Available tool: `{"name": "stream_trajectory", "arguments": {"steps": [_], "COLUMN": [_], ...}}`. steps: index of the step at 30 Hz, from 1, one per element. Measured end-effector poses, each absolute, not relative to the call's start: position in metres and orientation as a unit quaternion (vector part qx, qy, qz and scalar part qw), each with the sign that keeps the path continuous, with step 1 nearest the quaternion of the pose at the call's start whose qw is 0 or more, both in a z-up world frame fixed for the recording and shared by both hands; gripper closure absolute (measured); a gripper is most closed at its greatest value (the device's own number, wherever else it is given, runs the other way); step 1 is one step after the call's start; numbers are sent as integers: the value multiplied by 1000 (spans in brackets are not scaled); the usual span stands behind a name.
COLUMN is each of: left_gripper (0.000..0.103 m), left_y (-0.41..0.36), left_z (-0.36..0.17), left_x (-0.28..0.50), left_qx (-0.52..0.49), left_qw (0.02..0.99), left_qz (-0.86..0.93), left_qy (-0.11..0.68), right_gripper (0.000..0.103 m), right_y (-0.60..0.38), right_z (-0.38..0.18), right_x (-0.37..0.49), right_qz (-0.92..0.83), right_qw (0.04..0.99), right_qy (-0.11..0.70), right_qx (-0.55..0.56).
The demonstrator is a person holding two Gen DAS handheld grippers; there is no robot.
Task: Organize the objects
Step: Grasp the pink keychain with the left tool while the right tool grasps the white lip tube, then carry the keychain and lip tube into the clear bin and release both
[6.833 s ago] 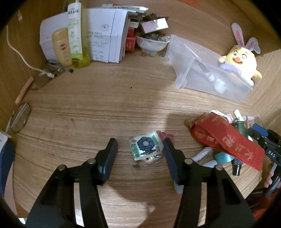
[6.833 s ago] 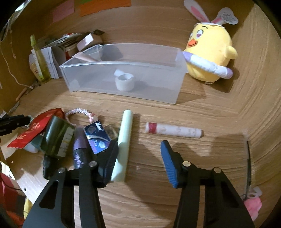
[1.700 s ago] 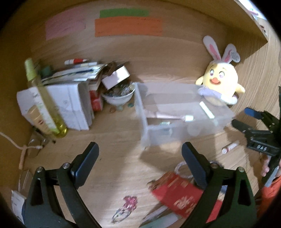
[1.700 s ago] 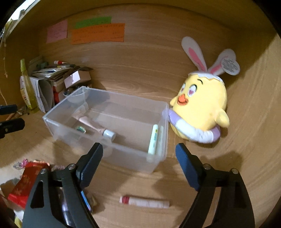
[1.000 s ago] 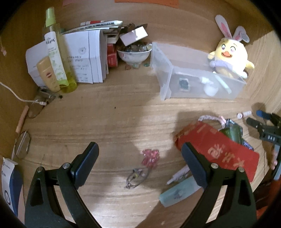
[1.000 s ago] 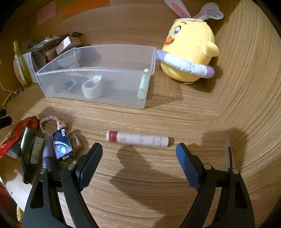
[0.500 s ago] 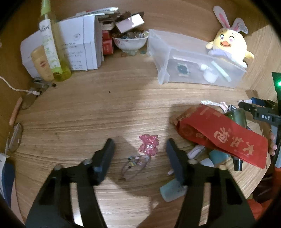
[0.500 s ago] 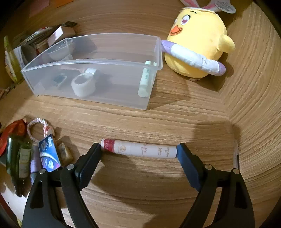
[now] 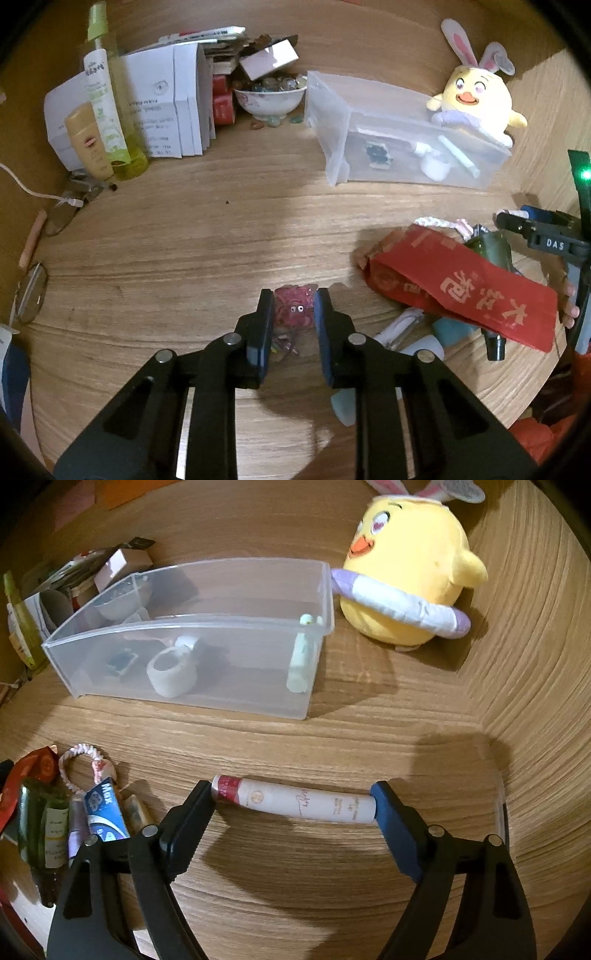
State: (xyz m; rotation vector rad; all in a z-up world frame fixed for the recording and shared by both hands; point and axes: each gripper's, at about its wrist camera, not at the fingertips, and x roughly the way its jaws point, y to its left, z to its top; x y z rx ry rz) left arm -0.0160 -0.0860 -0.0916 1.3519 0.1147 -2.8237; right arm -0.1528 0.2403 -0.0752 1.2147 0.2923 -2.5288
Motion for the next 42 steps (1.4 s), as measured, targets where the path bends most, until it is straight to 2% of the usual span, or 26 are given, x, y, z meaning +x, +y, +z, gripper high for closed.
{"name": "stream_trajectory", "arguments": {"steps": [14, 25, 42], "left_gripper": [82, 82, 82], "left_y": [-81, -56, -32], "left_z": [-48, -6, 34], "left_x": [-28, -46, -88], "left_qx": [370, 319, 287], "left_qw": [-1, -22, -45], "left_qz": [-928, -947, -956], "left_qy": [56, 41, 38], "right_gripper": [20, 20, 20], "right_y": [237, 233, 217], "right_z": [-39, -7, 28], "right_x": [-142, -139, -150], "right_qz": [-904, -917, -926], "right_qw": [185, 208, 243], "right_qy": [81, 62, 53], "right_qx": [376, 334, 283]}}
